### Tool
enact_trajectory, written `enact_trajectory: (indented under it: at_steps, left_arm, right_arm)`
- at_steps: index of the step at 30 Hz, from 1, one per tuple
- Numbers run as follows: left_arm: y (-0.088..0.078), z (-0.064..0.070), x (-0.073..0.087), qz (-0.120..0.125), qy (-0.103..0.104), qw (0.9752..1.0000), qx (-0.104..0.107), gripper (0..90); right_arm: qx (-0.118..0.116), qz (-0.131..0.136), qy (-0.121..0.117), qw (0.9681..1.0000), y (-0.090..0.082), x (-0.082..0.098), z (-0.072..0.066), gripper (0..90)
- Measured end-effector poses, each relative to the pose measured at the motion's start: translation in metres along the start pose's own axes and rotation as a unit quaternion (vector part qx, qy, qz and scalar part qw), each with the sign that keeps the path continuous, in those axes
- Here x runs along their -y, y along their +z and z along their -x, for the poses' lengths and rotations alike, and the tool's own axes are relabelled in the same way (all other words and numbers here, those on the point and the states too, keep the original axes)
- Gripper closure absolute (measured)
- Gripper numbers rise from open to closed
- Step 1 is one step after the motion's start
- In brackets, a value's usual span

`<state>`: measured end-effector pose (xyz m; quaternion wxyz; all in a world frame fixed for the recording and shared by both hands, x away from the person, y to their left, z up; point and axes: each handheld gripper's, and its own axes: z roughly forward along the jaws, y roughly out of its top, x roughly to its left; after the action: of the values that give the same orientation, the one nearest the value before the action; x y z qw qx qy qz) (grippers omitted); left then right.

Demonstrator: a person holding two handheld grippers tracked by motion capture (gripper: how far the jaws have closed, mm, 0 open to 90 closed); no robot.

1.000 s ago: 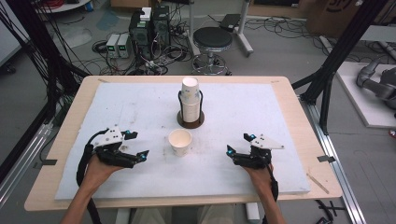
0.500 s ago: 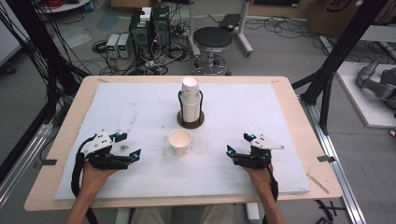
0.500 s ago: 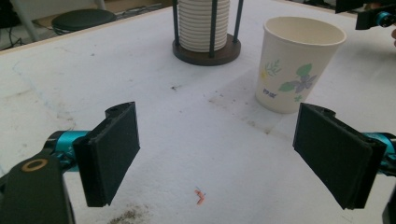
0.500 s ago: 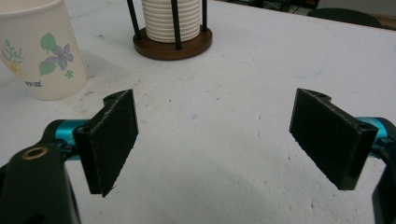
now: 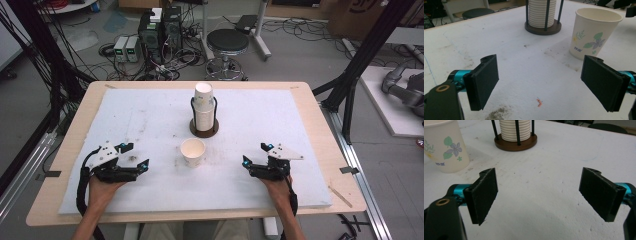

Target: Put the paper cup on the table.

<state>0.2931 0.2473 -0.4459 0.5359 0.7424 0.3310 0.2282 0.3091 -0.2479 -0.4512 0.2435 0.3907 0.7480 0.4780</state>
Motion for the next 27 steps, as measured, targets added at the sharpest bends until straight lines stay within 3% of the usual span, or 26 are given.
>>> enact_trajectory:
  at_steps: [9, 27]
  left_arm:
    - [0.0004, -0.0034, 0.0092, 0.008, -0.010, 0.9999, -0.005, 14.7]
    - [-0.0020, -0.0041, 0.0106, 0.021, -0.018, 0.9995, -0.013, 15.1]
  right_arm:
    - [0.001, -0.001, 0.002, 1.0000, 0.0000, 0.0000, 0.0001, 15.7]
    - [0.000, 0.013, 0.004, 0.9999, -0.0022, 0.0013, 0.0005, 15.7]
